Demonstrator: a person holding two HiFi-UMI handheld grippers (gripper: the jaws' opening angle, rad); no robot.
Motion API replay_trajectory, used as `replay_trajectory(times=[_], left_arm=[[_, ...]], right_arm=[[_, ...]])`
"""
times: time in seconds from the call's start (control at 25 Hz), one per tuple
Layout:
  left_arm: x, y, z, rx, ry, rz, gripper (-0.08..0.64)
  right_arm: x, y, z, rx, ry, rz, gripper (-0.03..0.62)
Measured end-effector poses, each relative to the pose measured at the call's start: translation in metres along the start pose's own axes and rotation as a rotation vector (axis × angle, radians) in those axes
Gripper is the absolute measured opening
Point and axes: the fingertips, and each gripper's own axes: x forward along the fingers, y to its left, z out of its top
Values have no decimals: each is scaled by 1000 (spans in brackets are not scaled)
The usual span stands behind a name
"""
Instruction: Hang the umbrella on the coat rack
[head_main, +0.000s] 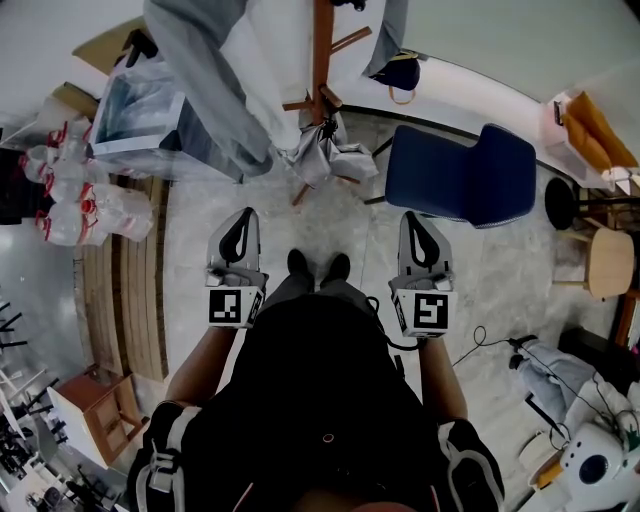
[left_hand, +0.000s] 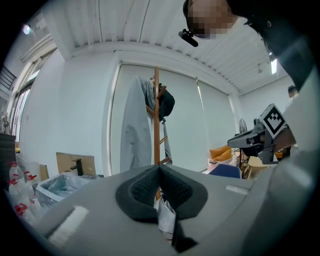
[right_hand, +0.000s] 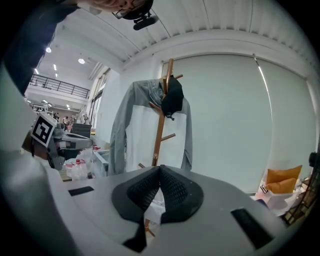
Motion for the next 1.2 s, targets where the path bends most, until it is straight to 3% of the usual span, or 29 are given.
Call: replay_trajectory(times=[0.56,1.2], left_arm=[[-1,5,-4,-6,7,19,2],[2,9,-7,3,25,28,2]], right_arm=[[7,-1,-3,31,10,0,0],[17,-8,3,-20,11,-4,0]])
